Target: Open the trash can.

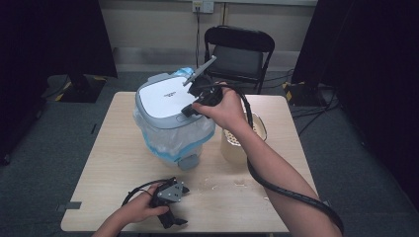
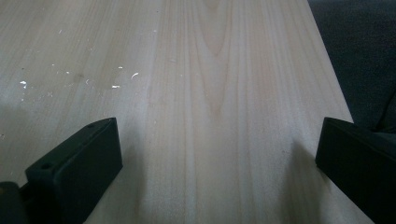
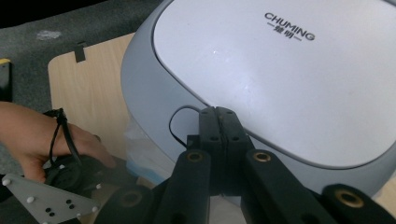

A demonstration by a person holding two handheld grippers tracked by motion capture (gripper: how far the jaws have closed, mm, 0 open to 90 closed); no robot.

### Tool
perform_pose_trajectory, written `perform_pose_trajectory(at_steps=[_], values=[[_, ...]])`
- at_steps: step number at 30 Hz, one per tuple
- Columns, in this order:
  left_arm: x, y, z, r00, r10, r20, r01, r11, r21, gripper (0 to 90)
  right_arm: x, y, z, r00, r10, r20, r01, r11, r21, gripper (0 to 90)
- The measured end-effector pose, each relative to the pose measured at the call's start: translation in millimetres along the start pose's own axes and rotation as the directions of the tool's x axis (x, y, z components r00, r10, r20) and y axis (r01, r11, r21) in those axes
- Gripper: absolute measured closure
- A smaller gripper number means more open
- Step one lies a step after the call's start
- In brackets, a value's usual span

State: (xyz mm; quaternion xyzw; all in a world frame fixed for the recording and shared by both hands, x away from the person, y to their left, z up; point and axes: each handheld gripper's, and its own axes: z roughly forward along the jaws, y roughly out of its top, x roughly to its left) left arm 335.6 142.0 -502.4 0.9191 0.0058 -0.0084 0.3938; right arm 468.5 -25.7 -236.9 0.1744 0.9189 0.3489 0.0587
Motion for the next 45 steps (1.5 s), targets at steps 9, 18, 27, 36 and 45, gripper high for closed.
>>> perform_pose_trajectory(at_steps=[9,18,27,36,45], values=[[0.0,0.0,0.1,1.0,-0.001,-0.001,0.001,1.0,-0.001,0.0,1.1,-3.0,-1.0,0.9998,-0.011,-0.017,0.011,1.0,0.001,90.0],[0.5,0.1,-0.3,1.0,0.007,-0.002,-0.007,1.0,0.005,0.0,3.6,-5.7,-3.5,0.9995,-0.012,-0.028,0.011,1.0,-0.022,77.1],[0.8,0.2,-0.6,1.0,0.009,-0.002,-0.009,0.9999,0.008,0.0,-2.7,-16.4,-23.9,0.9996,0.017,-0.022,-0.019,0.997,-0.077,50.8],[-1.0,-0.1,0.7,0.9999,-0.014,-0.001,0.014,0.9999,-0.009,0.0,-2.6,-34.2,-39.1,0.9994,0.02,0.029,-0.017,0.996,-0.083,30.8],[0.3,0.1,-0.2,1.0,0.002,-0.002,-0.002,1.0,0.003,0.0,-3.4,-62.3,-56.8,0.9973,0.04,0.062,-0.034,0.995,-0.095,17.2]])
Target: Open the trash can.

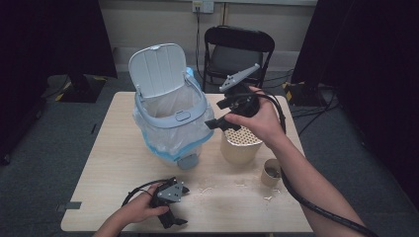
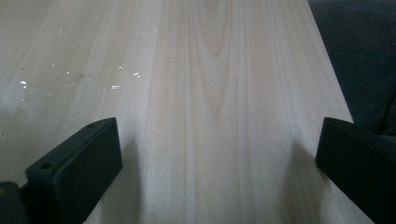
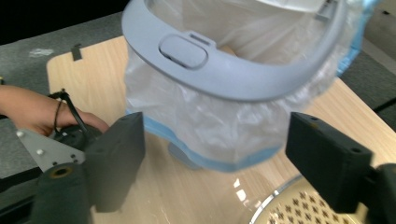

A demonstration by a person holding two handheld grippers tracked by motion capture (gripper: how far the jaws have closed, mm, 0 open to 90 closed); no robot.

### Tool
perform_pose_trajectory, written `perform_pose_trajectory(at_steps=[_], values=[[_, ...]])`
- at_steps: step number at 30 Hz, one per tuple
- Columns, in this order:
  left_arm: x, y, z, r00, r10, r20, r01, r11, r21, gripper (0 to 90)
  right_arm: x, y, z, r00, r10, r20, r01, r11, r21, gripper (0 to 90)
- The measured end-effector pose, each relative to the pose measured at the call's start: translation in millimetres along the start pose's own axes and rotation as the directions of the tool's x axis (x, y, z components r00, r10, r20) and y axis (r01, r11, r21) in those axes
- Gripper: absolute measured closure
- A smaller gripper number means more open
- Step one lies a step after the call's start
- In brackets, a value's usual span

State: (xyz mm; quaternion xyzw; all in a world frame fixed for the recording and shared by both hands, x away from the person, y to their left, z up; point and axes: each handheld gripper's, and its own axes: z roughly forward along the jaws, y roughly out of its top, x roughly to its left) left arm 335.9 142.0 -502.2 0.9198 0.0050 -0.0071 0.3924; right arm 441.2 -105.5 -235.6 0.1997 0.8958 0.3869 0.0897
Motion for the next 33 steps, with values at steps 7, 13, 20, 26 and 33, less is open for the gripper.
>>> perform_pose_trajectory(at_steps=[7,13,20,26,33], values=[[-0.2,-0.1,-0.4,1.0,0.002,-0.005,-0.002,1.0,0.004,0.0,-3.5,-23.0,-8.7,0.9994,0.033,0.001,-0.033,0.999,-0.01,15.2],[-0.3,-0.2,-0.5,1.0,0.0,-0.009,0.0,1.0,0.006,0.0,-5.5,-47.0,-16.1,0.9978,0.066,0.008,-0.065,0.998,-0.027,14.8],[-0.3,-0.2,-0.5,1.0,0.0,-0.008,0.0,1.0,0.006,0.0,-11.1,-73.1,-23.2,0.9962,0.086,0.017,-0.085,0.995,-0.053,14.9],[-0.3,-0.2,-0.5,1.0,0.0,-0.008,0.0,1.0,0.006,0.0,-15.4,-94.4,-28.3,0.9955,0.08,0.051,-0.077,0.995,-0.068,15.2],[-0.3,-0.2,-0.5,1.0,0.001,-0.009,-0.001,1.0,0.006,0.0,-20.4,-119.2,-30.8,0.9954,0.077,0.057,-0.072,0.993,-0.09,15.0]])
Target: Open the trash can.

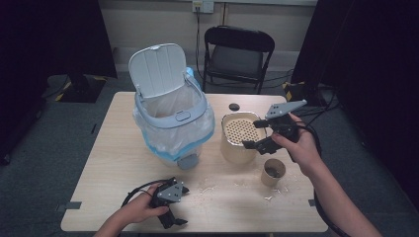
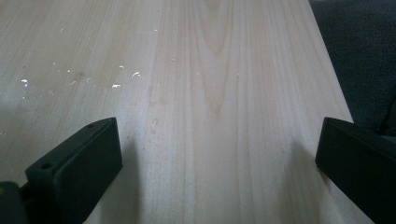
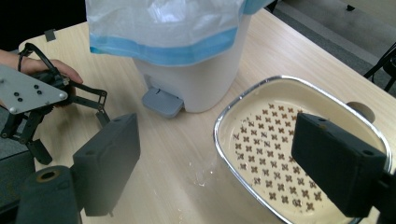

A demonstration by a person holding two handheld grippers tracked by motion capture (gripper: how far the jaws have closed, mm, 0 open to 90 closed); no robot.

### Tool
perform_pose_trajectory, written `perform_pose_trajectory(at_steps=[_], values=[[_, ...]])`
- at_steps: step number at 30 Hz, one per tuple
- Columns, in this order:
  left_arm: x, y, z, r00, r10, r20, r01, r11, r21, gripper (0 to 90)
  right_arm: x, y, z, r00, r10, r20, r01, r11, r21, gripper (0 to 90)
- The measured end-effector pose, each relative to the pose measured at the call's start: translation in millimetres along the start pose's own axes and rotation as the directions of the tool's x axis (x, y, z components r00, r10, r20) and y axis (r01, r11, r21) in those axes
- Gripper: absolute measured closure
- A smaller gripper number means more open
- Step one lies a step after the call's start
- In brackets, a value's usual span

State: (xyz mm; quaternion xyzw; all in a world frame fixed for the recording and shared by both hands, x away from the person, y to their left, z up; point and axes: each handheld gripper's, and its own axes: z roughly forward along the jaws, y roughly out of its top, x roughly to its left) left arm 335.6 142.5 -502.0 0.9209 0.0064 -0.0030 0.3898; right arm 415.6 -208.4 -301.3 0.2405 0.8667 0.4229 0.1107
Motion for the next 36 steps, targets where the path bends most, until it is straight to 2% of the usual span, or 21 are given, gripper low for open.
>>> perform_pose_trajectory(at_steps=[7,13,16,22,23,31,36], values=[[0.0,0.0,0.0,1.0,0.0,0.0,0.0,1.0,0.0,0.0,-3.0,-20.1,-1.8,0.9999,0.014,-0.01,-0.014,1.0,0.019,14.8],[0.0,0.0,0.0,1.0,0.0,0.0,0.0,1.0,0.0,0.0,-5.2,-33.3,-3.6,0.9998,0.021,0.0,-0.021,0.999,0.035,14.6],[0.0,0.0,0.0,1.0,0.0,0.0,0.0,1.0,0.0,0.0,-6.6,-39.5,-5.1,0.9989,0.045,0.013,-0.046,0.998,0.04,14.7],[0.1,0.0,-0.1,1.0,0.001,0.0,-0.001,1.0,0.001,0.0,-9.4,-53.7,-9.3,0.9986,0.051,0.009,-0.052,0.998,0.031,14.6],[0.0,0.0,0.0,1.0,0.0,0.0,0.0,1.0,0.0,0.0,-10.8,-59.7,-11.5,0.9981,0.055,0.028,-0.056,0.998,0.033,14.7],[-0.4,-0.2,0.2,1.0,-0.008,0.004,0.008,1.0,0.0,0.0,-16.4,-83.3,-18.3,0.9966,0.065,0.05,-0.067,0.997,0.044,14.8],[-0.4,-0.2,0.2,1.0,-0.007,0.004,0.007,1.0,0.001,0.0,-18.8,-100.5,-23.1,0.9934,0.099,0.059,-0.101,0.995,0.027,15.2]])
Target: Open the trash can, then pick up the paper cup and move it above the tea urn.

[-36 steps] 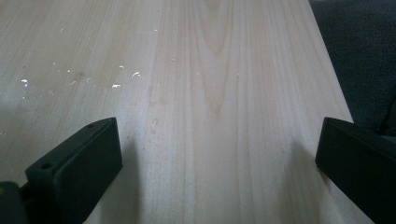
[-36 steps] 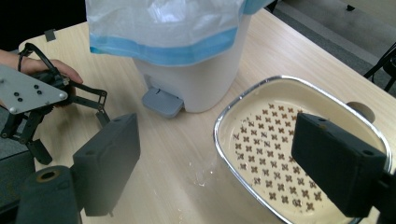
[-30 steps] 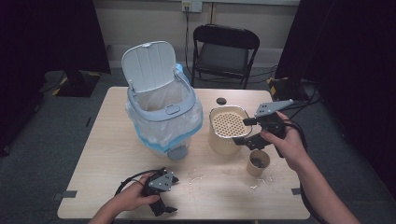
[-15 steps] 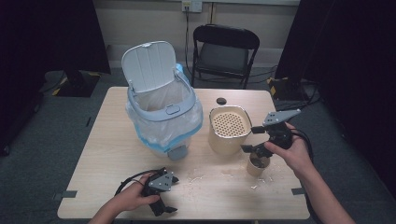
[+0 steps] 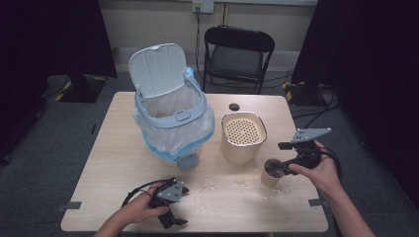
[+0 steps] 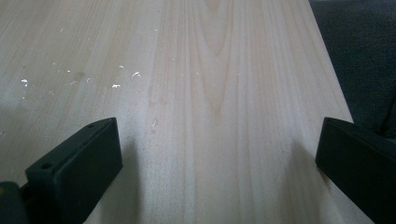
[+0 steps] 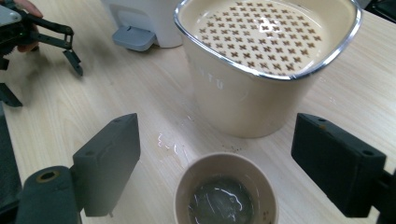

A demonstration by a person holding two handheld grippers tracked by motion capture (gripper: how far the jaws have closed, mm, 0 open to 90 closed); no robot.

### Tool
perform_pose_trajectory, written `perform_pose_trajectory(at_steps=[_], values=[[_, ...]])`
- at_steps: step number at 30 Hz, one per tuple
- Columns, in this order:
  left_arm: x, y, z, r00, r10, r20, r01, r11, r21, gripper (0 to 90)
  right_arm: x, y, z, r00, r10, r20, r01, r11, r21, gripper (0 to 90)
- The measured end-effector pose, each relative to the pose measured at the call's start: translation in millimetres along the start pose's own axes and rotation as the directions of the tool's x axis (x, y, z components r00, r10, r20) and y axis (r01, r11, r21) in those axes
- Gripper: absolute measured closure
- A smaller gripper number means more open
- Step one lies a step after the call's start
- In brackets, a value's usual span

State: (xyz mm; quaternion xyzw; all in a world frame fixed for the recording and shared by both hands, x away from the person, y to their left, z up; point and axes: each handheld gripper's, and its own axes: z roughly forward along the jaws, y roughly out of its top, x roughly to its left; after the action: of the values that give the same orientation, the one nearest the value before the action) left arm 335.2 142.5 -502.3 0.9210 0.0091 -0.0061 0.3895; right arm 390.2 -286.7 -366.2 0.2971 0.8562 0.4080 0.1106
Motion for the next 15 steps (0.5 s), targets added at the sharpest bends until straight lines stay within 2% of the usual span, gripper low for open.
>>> perform_pose_trajectory(at_steps=[4,15], values=[[0.0,0.0,0.0,1.0,-0.001,0.001,0.001,1.0,0.0,0.0,-1.3,-18.0,-2.8,0.9999,0.013,0.001,-0.013,1.0,-0.007,15.3],[0.0,0.0,0.0,1.0,-0.001,0.0,0.001,1.0,0.0,0.0,-0.2,-42.1,-5.5,0.9995,0.03,0.002,-0.03,0.999,-0.02,15.1]])
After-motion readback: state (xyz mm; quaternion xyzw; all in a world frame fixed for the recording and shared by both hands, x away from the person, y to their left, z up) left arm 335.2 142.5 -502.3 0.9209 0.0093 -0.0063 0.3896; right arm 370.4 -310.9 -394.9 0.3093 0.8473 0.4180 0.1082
